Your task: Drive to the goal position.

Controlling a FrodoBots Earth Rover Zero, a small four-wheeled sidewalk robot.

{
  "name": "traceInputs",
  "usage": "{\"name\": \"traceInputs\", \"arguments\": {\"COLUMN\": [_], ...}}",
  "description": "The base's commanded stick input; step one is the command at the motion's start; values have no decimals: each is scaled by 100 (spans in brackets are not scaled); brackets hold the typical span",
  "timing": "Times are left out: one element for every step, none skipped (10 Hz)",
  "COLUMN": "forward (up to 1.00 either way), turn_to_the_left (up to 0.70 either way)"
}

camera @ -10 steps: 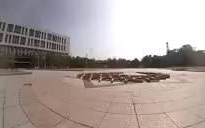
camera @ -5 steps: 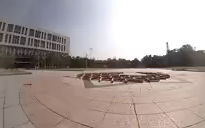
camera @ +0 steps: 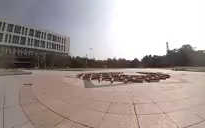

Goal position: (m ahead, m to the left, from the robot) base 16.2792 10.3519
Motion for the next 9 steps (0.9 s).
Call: {"name": "traceInputs", "arguments": {"forward": [5,5,4,4,5,5,5,5,4], "turn_to_the_left": [0,0,0,0,0,0,0,0,0]}}
